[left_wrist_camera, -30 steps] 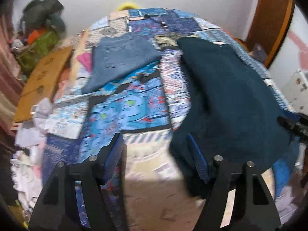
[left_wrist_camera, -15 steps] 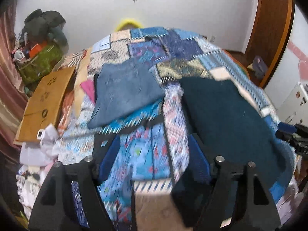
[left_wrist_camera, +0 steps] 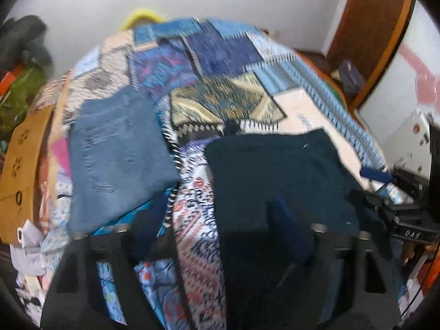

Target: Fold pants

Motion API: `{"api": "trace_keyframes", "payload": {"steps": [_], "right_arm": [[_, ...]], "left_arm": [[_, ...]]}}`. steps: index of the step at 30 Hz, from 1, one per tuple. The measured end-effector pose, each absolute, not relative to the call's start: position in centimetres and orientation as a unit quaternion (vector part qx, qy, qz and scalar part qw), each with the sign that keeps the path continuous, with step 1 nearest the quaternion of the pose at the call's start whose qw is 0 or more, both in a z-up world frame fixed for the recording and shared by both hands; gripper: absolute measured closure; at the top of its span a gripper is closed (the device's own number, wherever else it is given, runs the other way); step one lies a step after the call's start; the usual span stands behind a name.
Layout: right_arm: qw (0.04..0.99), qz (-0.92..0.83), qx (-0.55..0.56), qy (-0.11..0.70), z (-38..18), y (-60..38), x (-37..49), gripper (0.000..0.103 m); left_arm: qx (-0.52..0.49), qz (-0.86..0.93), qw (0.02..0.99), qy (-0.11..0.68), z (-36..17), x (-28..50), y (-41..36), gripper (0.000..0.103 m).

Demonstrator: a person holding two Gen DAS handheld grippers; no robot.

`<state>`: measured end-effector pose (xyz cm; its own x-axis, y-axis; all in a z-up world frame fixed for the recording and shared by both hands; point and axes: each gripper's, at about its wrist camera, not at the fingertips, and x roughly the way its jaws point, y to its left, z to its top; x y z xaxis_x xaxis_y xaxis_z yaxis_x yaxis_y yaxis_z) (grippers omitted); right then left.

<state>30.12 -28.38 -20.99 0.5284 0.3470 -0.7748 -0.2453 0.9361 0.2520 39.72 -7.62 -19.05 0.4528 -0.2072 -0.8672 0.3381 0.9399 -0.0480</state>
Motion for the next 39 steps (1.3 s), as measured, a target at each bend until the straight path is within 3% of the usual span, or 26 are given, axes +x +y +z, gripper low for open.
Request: {"api": "trace_keyframes", "payload": {"steps": [2,9,16,25,27,31,34,37,39], "right_arm": [[0.871,0.17,0.057,0.458,-21.5,-28.4,31.5,0.051],[0.859,0.184,0.044,0.475,-22.9,-28.7,34.9,0.078],[0.864,0.177,0.023,0.47,-24.1,-28.5,34.5,0.079],[0.878,0.187,0.015,0.44,-19.5,-29.1,31.7,0.079],[0.88,0.195,0.021,0.433,-18.6,-29.2,30.6,0.074],[0.883,0.207,0.023,0.42,-16.8,-29.3,28.4,0.046],[0.887,0.203,0.013,0.415,-16.3,-29.1,27.3,0.031],[0.883,0.204,0.023,0.422,-16.7,-29.5,26.3,0.022],[0.875,0.207,0.032,0.435,-17.6,-29.7,26.0,0.022]], "left_arm": [[0.069,-0.172,0.838,0.513,-20.1,40.7,-8.3,0.049],[0.093,-0.145,0.843,0.51,-22.1,42.5,-8.9,0.053],[0.114,-0.122,0.855,0.491,-22.9,42.3,-9.3,0.052],[0.111,-0.124,0.879,0.446,-17.9,39.3,-7.9,0.052],[0.101,-0.13,0.882,0.442,-16.9,38.6,-7.6,0.05],[0.087,-0.152,0.879,0.443,-15.7,36.8,-7.0,0.036],[0.079,-0.165,0.87,0.457,-15.8,36.0,-6.9,0.025],[0.064,-0.172,0.85,0.493,-17.0,35.8,-6.5,0.02],[0.058,-0.175,0.835,0.518,-18.1,36.0,-6.2,0.02]]}}
